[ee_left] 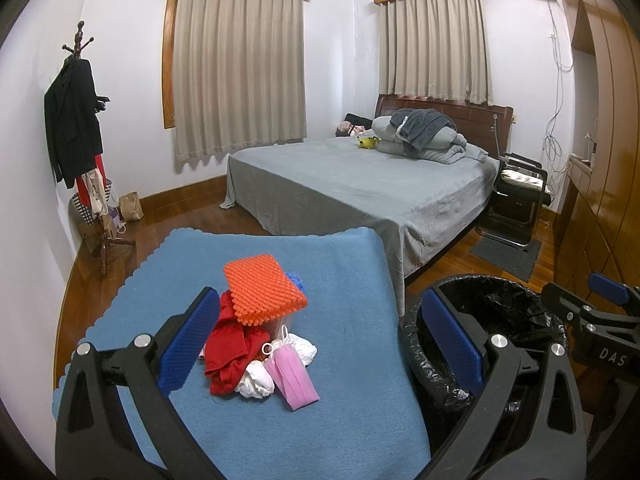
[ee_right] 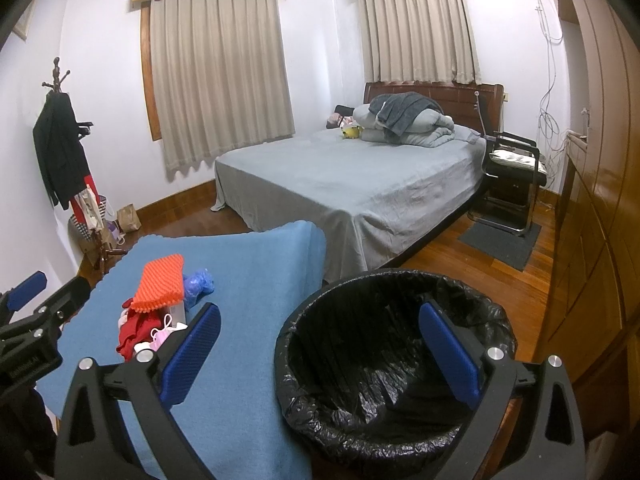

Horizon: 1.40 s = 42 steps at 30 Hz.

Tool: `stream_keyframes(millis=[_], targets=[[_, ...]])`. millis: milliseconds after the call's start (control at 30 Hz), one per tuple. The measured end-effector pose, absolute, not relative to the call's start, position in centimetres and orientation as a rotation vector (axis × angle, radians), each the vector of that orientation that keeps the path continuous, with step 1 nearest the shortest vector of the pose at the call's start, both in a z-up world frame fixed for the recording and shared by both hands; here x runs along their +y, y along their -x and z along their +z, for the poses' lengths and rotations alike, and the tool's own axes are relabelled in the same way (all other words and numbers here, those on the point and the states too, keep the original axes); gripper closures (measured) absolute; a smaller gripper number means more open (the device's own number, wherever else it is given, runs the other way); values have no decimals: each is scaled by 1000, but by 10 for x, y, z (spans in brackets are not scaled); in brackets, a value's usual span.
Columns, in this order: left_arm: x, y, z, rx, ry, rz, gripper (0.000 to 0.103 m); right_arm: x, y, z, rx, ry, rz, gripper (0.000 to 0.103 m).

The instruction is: Collect trash

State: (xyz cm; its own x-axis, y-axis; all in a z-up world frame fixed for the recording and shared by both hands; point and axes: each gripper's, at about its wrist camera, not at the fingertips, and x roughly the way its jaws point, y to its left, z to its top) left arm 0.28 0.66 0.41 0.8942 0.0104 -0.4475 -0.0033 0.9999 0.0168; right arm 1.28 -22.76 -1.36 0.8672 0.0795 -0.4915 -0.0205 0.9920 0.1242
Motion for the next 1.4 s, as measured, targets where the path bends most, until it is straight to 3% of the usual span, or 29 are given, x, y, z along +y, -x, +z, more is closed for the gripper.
stream_keyframes(millis=[967,1400], targets=[[11,-2,4,467,1,20,5,-214,-19,-25,531,-105,66,6],[82,-25,-31,487,10,166,5,-171,-59,-54,516,-98,154,6]])
